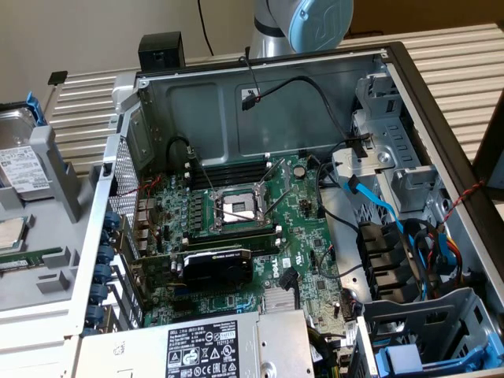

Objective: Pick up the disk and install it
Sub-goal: 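Pick up the disk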

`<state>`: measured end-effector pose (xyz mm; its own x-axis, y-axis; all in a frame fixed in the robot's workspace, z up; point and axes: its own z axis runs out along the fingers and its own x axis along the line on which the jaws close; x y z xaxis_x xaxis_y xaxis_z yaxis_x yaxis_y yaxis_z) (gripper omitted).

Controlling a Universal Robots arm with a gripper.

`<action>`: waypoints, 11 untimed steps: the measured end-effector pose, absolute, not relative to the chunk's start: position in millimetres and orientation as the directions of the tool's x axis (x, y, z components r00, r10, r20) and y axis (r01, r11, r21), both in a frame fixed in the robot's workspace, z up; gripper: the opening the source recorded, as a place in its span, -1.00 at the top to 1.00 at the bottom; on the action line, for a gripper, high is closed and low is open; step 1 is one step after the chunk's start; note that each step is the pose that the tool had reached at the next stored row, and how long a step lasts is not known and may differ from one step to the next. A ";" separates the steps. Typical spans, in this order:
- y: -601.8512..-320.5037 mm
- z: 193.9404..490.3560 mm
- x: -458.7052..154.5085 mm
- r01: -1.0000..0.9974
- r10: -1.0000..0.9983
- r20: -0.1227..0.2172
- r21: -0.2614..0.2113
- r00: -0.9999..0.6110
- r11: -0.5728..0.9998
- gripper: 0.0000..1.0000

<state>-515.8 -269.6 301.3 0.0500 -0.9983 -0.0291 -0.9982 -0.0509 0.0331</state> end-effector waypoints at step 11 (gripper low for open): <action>-269.6 304.5 -516.5 -0.998 -0.998 -0.029 0.033 0.050 -0.051 0.25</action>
<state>-516.5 -269.6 304.5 0.0500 -0.9983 -0.0287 -0.9981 -0.0510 0.0334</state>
